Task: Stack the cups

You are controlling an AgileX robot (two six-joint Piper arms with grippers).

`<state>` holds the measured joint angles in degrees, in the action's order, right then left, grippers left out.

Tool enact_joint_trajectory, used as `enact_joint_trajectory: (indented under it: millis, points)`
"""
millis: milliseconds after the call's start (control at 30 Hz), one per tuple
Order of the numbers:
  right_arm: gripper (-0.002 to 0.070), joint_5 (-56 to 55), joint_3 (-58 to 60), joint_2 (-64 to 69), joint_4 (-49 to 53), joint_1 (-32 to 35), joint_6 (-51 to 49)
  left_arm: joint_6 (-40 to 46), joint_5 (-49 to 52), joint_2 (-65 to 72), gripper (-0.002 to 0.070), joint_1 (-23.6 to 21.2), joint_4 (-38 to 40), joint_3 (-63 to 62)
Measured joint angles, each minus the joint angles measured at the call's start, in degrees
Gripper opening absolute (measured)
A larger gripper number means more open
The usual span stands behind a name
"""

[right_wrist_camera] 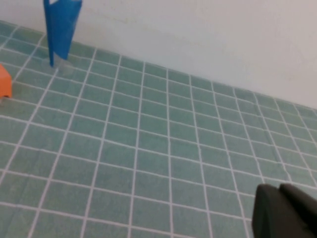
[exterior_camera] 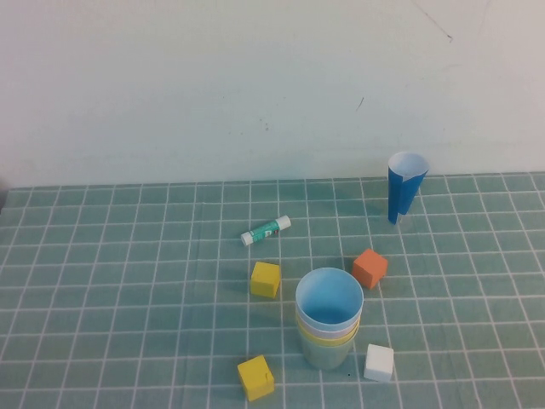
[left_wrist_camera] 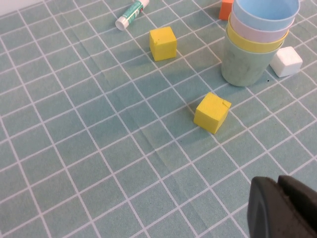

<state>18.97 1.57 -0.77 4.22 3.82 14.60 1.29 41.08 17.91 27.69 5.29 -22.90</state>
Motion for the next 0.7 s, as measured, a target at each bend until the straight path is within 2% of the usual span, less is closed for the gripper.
enact_joint_trajectory:
  millis: [133,333,700]
  points:
    - [-0.0002,0.03,0.00,0.00,2.88,-3.79,-5.56,0.00,0.00,0.00,-0.0002,0.00,0.00,0.00]
    - [-0.0002,0.16,0.00,0.00,3.50,-4.37,-10.71,0.00,0.00,0.00,-0.0002,0.00,0.00,0.00]
    - [-0.0002,0.25,-0.10,0.00,3.72,-4.37,-11.98,0.00,0.00,0.00,-0.0002,0.00,0.00,0.00]
